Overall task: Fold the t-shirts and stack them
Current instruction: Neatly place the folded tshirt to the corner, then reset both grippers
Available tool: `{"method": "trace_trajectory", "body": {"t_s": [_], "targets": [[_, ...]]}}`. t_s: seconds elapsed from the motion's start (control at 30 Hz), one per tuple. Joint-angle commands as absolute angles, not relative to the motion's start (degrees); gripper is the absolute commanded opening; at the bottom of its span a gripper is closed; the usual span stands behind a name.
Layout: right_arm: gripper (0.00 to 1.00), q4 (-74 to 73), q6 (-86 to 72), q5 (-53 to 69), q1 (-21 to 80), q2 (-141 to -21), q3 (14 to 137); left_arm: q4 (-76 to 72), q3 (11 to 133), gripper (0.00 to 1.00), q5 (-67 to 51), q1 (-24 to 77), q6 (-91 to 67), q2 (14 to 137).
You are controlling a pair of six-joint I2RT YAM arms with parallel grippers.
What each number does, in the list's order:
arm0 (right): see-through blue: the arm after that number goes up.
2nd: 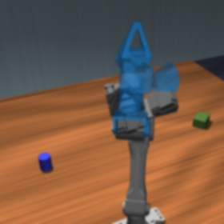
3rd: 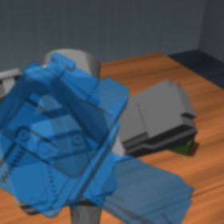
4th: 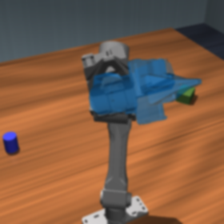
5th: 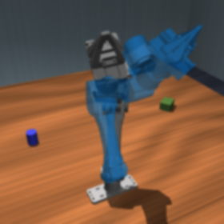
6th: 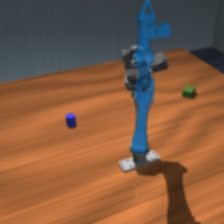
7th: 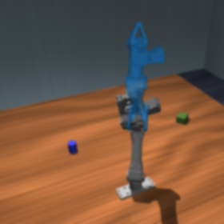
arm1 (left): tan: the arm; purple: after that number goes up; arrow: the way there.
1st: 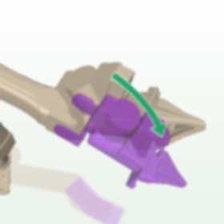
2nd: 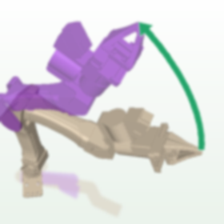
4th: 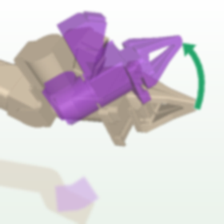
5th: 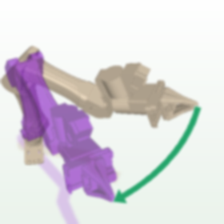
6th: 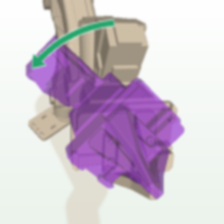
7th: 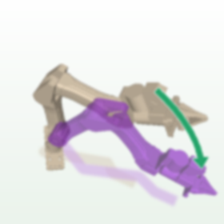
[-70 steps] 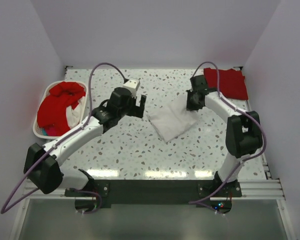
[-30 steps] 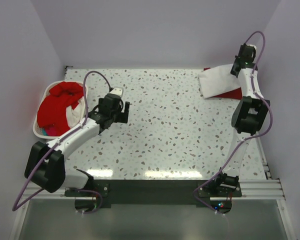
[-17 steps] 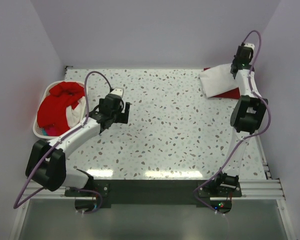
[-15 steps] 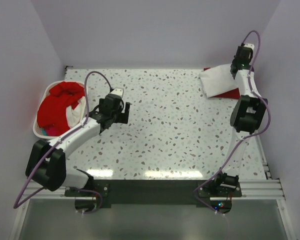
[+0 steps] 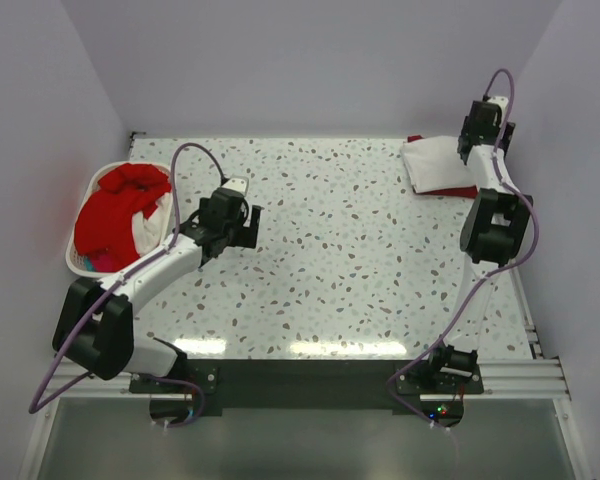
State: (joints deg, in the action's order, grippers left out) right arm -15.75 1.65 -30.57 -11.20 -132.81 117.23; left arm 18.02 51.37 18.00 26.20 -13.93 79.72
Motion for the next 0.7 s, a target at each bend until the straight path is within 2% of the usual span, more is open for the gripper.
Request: {"method": "trace_trajectory", "body": {"t_s": [0.0,0.23,0.4,0.53,0.67], "targets": [[0.79,-12.4,1.1,-32.2,-10.7,-129.2,115.8,16.5,52.6,1.00,17.5,25.8,-13.4,79.5],[0.94,-14.6,1.5,-29.7,-5.7,-121.0,110.3,16.4,52.6,1.00,17.2,25.8,-13.8,77.1],[0.98,-19.6,-2.8,-25.7,-0.4,-111.6,102.7,16.5,52.4,1.00,17.4,25.8,-14.1,74.4],[0.98,-26.3,-9.8,-18.0,3.0,-101.5,95.1,15.8,51.2,1.00,17.8,25.8,-14.7,69.5],[0.99,-32.2,-13.9,-11.9,3.1,-85.1,88.3,18.0,51.4,1.00,18.5,25.8,-16.6,65.3]]}}
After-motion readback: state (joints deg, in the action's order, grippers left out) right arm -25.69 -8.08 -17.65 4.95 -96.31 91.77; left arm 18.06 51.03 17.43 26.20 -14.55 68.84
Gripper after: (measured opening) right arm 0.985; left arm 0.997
